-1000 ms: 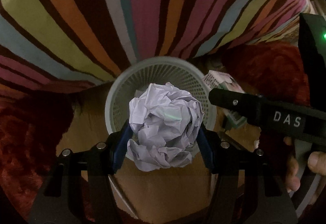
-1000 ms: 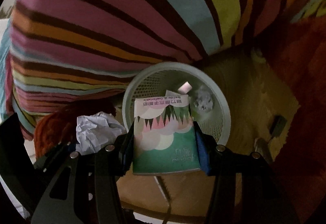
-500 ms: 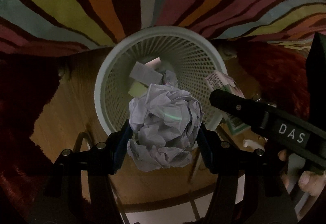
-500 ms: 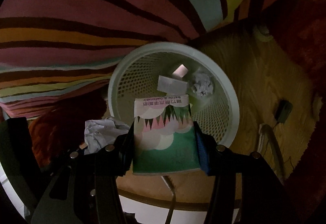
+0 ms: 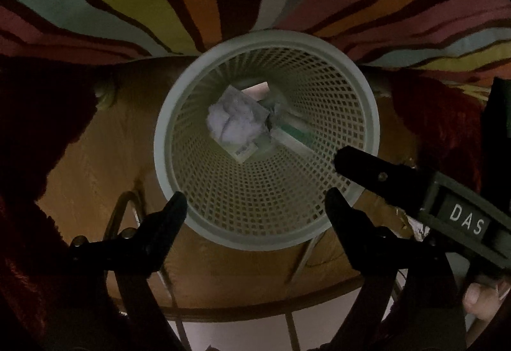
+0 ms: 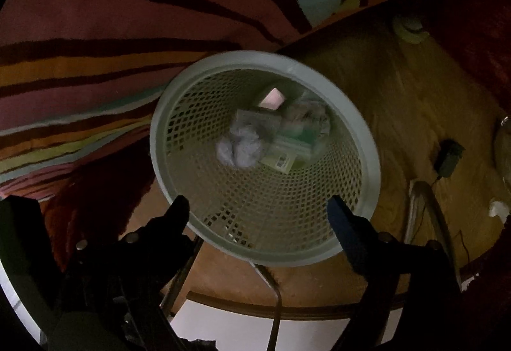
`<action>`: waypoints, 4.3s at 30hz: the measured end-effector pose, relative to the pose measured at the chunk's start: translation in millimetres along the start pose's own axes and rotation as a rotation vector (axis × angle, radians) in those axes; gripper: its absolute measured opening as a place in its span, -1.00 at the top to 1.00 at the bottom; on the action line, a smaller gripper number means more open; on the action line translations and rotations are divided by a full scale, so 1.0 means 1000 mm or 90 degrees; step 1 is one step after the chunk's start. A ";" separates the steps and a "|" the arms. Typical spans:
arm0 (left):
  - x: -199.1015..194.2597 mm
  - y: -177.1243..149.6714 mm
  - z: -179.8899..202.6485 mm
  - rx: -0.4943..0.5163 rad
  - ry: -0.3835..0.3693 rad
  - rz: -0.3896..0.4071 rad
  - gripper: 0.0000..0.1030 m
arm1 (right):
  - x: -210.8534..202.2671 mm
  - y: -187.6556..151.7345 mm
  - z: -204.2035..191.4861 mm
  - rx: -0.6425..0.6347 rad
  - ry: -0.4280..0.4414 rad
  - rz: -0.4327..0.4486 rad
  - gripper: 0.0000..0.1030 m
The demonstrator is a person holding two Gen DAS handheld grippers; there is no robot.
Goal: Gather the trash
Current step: 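Open both tools to drop the paper and tissue pack in, then lift both tools away from the wastebasket back toward the bed, then grasp the green DEEP CLEANSING OIL box with the left tool while the right tool grasps the white toilet-cover packet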
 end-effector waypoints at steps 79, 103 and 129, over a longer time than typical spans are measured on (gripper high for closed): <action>-0.305 0.087 0.069 0.070 -0.046 0.527 -0.80 | -0.313 0.062 -0.089 -0.262 -0.016 0.656 -0.63; -0.336 0.199 0.106 0.022 -0.096 0.505 -0.80 | -0.342 0.140 -0.120 -0.306 -0.058 0.672 -0.63; -0.329 0.274 0.113 -0.009 -0.088 0.473 -0.80 | -0.364 0.218 -0.139 -0.304 -0.078 0.673 -0.63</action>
Point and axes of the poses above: each gripper's, at about its wrist camera, not at the fingertips, and x roughly the way its jaws point, z to its right, y to its top, the point moved 9 cm from there along x, roughly the way its jaws point, and after that the axes turned 3 degrees about -y, right-handed, at the moved point
